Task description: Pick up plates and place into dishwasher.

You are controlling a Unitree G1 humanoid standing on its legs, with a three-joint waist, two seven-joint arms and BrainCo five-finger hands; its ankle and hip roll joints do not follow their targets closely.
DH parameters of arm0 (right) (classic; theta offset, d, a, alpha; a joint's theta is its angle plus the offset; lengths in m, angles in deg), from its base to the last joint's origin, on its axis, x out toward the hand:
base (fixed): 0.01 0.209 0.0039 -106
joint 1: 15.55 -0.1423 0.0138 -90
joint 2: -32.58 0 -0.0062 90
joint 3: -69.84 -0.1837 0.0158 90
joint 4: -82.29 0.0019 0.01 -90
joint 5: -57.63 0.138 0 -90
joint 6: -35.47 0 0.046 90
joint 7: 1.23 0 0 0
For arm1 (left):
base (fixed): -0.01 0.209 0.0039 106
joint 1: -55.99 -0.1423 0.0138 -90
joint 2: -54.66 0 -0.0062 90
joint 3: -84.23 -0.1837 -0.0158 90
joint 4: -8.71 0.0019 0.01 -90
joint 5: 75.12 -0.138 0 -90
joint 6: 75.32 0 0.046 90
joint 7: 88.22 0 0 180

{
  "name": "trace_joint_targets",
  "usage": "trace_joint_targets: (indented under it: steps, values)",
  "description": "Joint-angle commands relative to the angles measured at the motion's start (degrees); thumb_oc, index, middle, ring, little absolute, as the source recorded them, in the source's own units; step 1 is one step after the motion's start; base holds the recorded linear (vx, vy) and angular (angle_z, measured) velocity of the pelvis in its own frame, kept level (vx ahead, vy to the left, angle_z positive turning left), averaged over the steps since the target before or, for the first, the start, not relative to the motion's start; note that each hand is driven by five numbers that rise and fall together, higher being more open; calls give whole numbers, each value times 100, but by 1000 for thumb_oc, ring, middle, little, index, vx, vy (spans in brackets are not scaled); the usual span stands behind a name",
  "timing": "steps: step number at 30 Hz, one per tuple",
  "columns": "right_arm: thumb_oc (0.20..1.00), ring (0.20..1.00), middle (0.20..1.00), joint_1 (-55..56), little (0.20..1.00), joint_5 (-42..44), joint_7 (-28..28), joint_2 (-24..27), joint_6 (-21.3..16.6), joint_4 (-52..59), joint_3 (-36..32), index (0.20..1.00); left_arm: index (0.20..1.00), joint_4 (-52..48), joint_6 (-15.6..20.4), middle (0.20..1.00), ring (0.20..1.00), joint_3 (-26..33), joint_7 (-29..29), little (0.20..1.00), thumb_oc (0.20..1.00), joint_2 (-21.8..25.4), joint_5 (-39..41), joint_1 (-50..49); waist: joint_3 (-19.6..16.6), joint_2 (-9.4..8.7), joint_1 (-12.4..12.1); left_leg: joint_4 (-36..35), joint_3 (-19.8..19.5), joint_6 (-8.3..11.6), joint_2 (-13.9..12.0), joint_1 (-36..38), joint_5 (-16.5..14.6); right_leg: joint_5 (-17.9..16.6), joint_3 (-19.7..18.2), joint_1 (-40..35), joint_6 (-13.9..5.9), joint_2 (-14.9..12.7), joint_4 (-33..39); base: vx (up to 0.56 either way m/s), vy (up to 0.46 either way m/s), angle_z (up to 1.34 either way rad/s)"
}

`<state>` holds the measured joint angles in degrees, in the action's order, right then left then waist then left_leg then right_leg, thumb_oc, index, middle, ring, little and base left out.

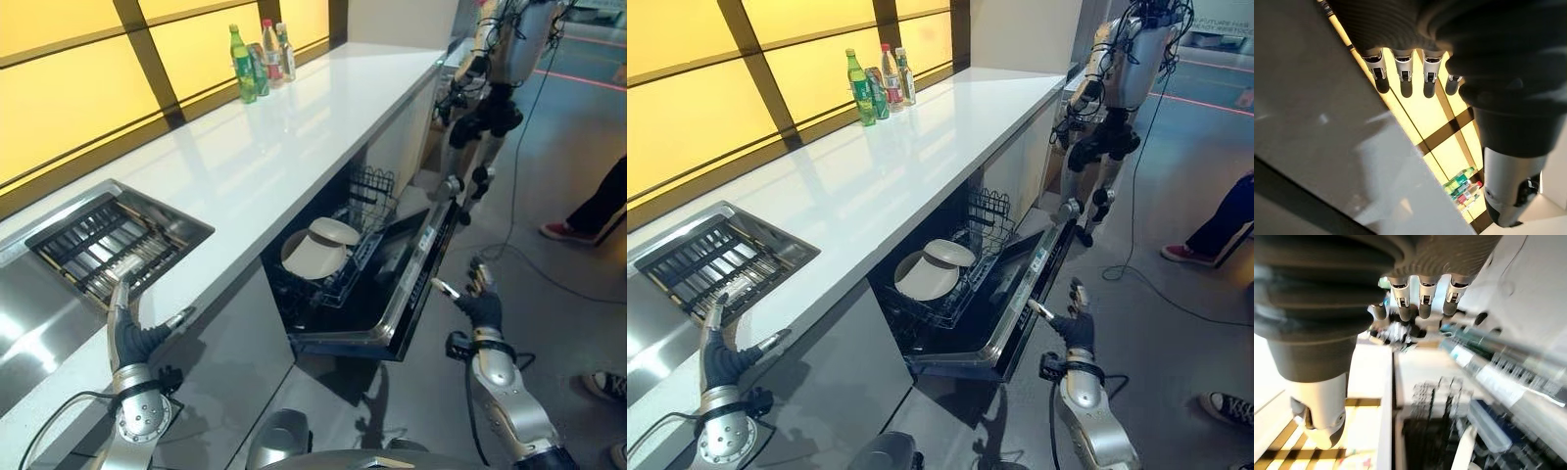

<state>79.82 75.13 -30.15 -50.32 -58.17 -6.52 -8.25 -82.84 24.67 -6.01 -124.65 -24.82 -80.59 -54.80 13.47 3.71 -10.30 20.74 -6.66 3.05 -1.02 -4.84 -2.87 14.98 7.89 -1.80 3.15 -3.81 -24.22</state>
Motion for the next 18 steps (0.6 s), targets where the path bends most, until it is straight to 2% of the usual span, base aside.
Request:
trace_joint_targets:
  steps: [1, 2, 5, 7, 9, 11, 12, 14, 17, 18]
  values:
    - [1000, 1000, 1000, -654, 1000, 5, -87, 34, -620, 39, -88, 1000, 1000, -353, 108, 1000, 1000, 160, -152, 1000, 1000, 307, 107, -149, 64, -49, -298, -630, -208, -17, -170, -408, 1546, -180, 137, -315, -31, 208, 115, 142, 273, -14]
    - [1000, 1000, 1000, -730, 1000, 237, -103, 29, -738, -44, -61, 1000, 1000, -343, 71, 1000, 1000, 88, -204, 1000, 1000, 334, 94, -121, 86, -36, -319, -622, -153, -40, -126, -425, 1398, -158, 170, -201, -55, 144, 1, 124, 284, -11]
    - [1000, 1000, 1000, -906, 1000, 614, -359, -109, -1066, -380, -83, 1000, 1000, -354, -5, 1000, 1000, -37, -261, 1000, 1000, 396, 1, -34, 212, 51, -414, -330, 35, 13, 79, -709, 1219, -112, 380, 122, -112, -55, -453, 127, 300, 0]
    - [1000, 1000, 1000, -1221, 1000, 629, -578, -196, -1211, -728, -116, 1000, 1000, -317, 32, 1000, 1000, -182, -284, 1000, 1000, 473, -25, 104, 371, 177, -526, -34, 26, -15, 343, -1018, 1057, -60, 554, 619, -178, -280, -1095, -2, 319, 23]
    - [1000, 1000, 1000, -1764, 1000, 694, -869, -122, -1107, -1052, -237, 1000, 1000, -227, 156, 1000, 1000, -396, -279, 1000, 1000, 594, 91, 363, 586, 319, -648, 353, 1, -56, 738, -1460, 859, 39, 702, 1260, -251, -616, -1735, -195, 304, 22]
    - [1000, 1000, 1000, -2483, 1000, 693, -1310, 83, -887, -1386, -385, 1000, 1000, -154, 337, 1000, 1000, -648, -329, 1000, 1000, 723, 275, 757, 853, 542, -743, 647, 42, -148, 1078, -1899, 647, 94, 765, 1964, -325, -955, -2223, -365, 264, 31]
    - [1000, 1000, 1000, -2845, 1000, 729, -1472, 157, -794, -1566, -445, 1000, 1000, -114, 413, 1000, 1000, -774, -394, 1000, 1000, 759, 366, 940, 1011, 599, -751, 781, 70, -191, 1228, -2020, 381, 274, 688, 2226, -383, -1083, -2447, -276, 172, 39]
    - [1000, 1000, 1000, -3183, 1000, 693, -1528, 202, -696, -1752, -459, 1000, 1000, -76, 472, 1000, 1000, -907, -489, 1000, 1000, 738, 417, 1184, 1193, 715, -742, 839, 116, -274, 1344, -2202, 249, 300, 628, 2578, -361, -1143, -2628, -202, 135, 33]
    - [1000, 1000, 1000, -3599, 1000, 715, -1631, 440, -545, -2047, -412, 1000, 1000, -48, 498, 1000, 1000, -1138, -739, 1000, 1000, 513, 376, 1507, 1460, 929, -663, 848, 177, -386, 1479, -2421, 241, 349, 507, 3006, -221, -1088, -2793, -174, 162, -4]
    - [1000, 1000, 1000, -3673, 1000, 645, -1926, 503, -467, -2132, -441, 1000, 1000, -73, 478, 1000, 1000, -1189, -786, 1000, 1000, 438, 343, 1566, 1535, 990, -634, 895, 211, -425, 1515, -2496, 211, 374, 470, 3124, -168, -1077, -2869, -133, 99, -10]
